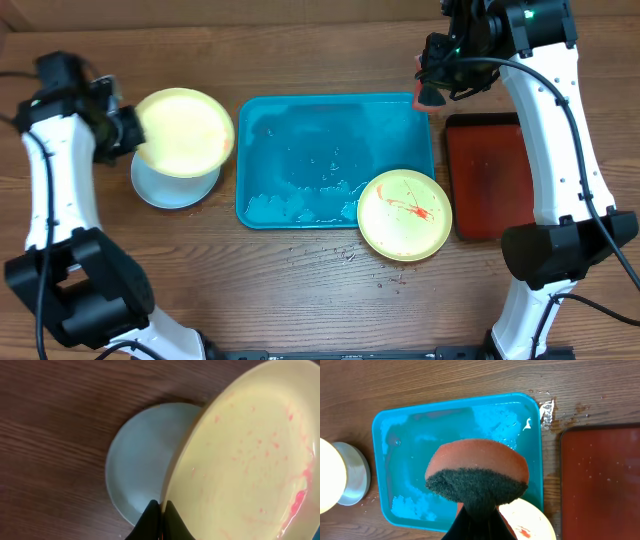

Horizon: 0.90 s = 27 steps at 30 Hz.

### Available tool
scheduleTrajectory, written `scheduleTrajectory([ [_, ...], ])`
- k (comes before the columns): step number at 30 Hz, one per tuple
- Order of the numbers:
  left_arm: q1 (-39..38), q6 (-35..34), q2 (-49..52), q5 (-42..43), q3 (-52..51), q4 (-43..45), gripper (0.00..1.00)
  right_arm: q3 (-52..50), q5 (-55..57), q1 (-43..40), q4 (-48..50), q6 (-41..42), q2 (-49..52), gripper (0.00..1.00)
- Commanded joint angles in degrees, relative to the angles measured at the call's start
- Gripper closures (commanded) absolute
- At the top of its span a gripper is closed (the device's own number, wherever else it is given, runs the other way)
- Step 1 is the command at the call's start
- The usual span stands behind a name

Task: Clean dirty plates on tray and stack at the side
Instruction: 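Lift the yellow plate with left gripper and set it on the white plate, then move left gripper to the lower yellow plate on the tray and grasp its rim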

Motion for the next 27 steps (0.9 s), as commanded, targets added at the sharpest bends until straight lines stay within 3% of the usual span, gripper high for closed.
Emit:
scheduleTrajectory([
  [1,4.3,-3.1,1.0,3.7,-5.6,4.3,0.96,0.6,0.2,-0.2,0.3,-0.2,-0.2,0.96],
  [8,7.1,-8.8,1.0,0.0,-14.6,14.9,0.96,0.6,0.2,-0.2,0.3,-0.2,-0.2,0.96],
  [16,7.1,-8.9,1.0,0.5,-20.9,21.3,0.96,0.6,0.1,-0.2,0.4,-0.2,-0.2,0.96],
  [17,7.1,-8.9,1.0,0.1,-21.5,21.8,0.94,0.6,0.2,-0.2,0.3,-0.2,-0.2,0.96],
  [18,7.1,-8.9,1.0,-0.3,-21.8,22.1,0.85,0.6,0.1,-0.2,0.3,-0.2,-0.2,0.96],
  [19,7.1,-8.9,1.0,-0.9,-21.9,22.0,0.71,0.6,0.1,-0.2,0.3,-0.2,-0.2,0.96],
  [20,7.1,-8.9,1.0,-0.9,-21.9,22.0,0.67,0.6,0.2,-0.2,0.3,-0.2,-0.2,0.96],
  [27,6.1,-5.0,0.9,3.9,-13.7,14.6,0.65,0.6,0.2,-0.2,0.1,-0.2,-0.2,0.96],
])
